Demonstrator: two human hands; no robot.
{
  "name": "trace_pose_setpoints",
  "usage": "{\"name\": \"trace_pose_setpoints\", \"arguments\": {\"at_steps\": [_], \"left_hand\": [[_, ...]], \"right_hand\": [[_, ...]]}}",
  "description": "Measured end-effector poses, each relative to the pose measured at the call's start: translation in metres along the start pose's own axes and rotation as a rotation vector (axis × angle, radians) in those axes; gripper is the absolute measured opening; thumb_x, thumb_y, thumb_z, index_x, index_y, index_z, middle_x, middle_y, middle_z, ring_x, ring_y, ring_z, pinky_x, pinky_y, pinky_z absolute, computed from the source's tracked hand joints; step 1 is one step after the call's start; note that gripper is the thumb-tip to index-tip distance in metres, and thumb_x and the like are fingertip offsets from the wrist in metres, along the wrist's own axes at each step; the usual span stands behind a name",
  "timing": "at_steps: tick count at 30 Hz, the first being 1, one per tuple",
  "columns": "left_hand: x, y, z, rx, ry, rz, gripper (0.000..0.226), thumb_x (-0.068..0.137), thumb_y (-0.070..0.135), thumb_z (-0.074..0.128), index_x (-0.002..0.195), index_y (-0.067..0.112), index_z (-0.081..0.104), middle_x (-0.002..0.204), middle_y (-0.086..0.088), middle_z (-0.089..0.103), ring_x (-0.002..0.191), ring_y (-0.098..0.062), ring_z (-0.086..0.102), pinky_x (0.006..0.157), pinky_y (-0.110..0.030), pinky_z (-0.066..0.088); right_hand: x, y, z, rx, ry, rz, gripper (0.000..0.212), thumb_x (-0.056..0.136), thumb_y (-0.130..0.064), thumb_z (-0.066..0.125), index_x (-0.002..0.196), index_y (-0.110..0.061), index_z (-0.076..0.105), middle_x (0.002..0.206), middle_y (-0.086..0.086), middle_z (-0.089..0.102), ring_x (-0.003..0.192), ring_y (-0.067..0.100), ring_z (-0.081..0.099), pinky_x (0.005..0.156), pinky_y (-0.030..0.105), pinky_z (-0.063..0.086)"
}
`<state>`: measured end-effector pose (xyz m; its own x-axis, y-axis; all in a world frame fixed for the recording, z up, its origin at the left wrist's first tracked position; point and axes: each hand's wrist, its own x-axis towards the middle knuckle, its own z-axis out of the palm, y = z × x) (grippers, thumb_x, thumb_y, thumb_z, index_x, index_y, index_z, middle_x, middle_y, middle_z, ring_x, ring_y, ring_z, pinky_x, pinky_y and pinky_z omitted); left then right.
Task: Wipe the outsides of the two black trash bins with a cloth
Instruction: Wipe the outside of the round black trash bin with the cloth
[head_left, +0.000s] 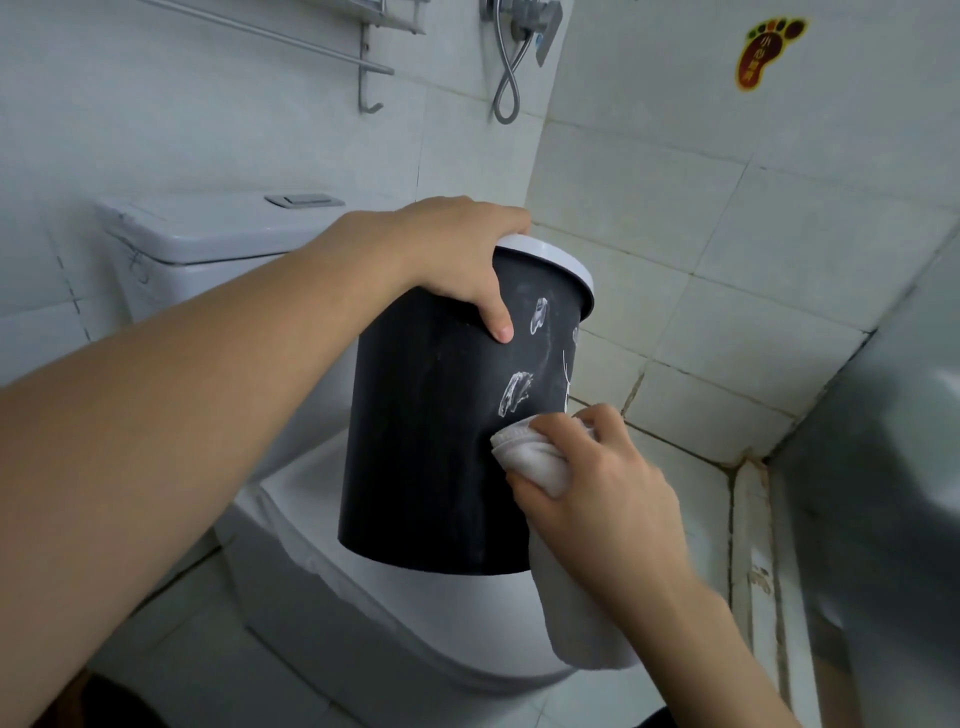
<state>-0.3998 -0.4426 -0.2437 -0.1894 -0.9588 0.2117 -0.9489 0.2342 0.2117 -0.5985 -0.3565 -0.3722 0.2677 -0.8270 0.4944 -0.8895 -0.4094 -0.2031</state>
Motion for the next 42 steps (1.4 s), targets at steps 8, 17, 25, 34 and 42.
{"name": "trace_pose_setpoints", "arguments": {"at_steps": [8, 17, 25, 34, 42], "left_hand": [[0.004, 0.008, 0.005, 0.039, 0.026, 0.015, 0.072, 0.047, 0.057, 0.089, 0.098, 0.031, 0.045, 0.089, 0.008, 0.056, 0.082, -0.020, 0.054, 0.065, -0.035, 0.042], [0.000, 0.005, 0.002, 0.020, 0.007, 0.010, 0.070, 0.050, 0.054, 0.089, 0.097, 0.032, 0.042, 0.088, 0.011, 0.053, 0.084, -0.021, 0.053, 0.064, -0.034, 0.039], [0.000, 0.004, 0.003, 0.034, 0.033, -0.001, 0.072, 0.047, 0.058, 0.088, 0.096, 0.030, 0.044, 0.087, 0.007, 0.055, 0.078, -0.016, 0.052, 0.061, -0.034, 0.039], [-0.001, 0.004, 0.003, 0.024, 0.012, 0.014, 0.070, 0.052, 0.055, 0.089, 0.097, 0.029, 0.042, 0.084, 0.010, 0.051, 0.074, -0.009, 0.047, 0.058, -0.033, 0.034], [-0.001, 0.009, 0.004, 0.050, 0.027, 0.037, 0.071, 0.050, 0.056, 0.089, 0.097, 0.028, 0.044, 0.085, 0.007, 0.054, 0.074, -0.010, 0.050, 0.057, -0.032, 0.035]], "right_hand": [[0.038, -0.007, -0.012, -0.042, 0.075, -0.012, 0.025, 0.087, -0.048, 0.057, 0.106, -0.032, 0.055, 0.107, -0.004, 0.044, 0.071, 0.022, 0.047, 0.056, 0.030, 0.037], [0.002, -0.006, 0.000, -0.035, 0.033, -0.047, 0.025, 0.080, -0.050, 0.063, 0.100, -0.037, 0.057, 0.101, -0.007, 0.047, 0.069, 0.023, 0.056, 0.049, 0.026, 0.033], [0.040, -0.008, -0.008, -0.031, 0.115, -0.028, 0.025, 0.087, -0.049, 0.057, 0.104, -0.030, 0.056, 0.105, -0.003, 0.046, 0.069, 0.023, 0.049, 0.054, 0.030, 0.037], [-0.005, -0.003, 0.001, -0.003, 0.018, -0.050, 0.025, 0.080, -0.048, 0.064, 0.102, -0.039, 0.058, 0.102, -0.009, 0.048, 0.067, 0.021, 0.052, 0.049, 0.027, 0.037], [0.037, 0.000, -0.011, -0.023, 0.123, 0.014, 0.025, 0.086, -0.047, 0.061, 0.106, -0.032, 0.056, 0.107, -0.004, 0.046, 0.073, 0.028, 0.055, 0.056, 0.031, 0.041]]}}
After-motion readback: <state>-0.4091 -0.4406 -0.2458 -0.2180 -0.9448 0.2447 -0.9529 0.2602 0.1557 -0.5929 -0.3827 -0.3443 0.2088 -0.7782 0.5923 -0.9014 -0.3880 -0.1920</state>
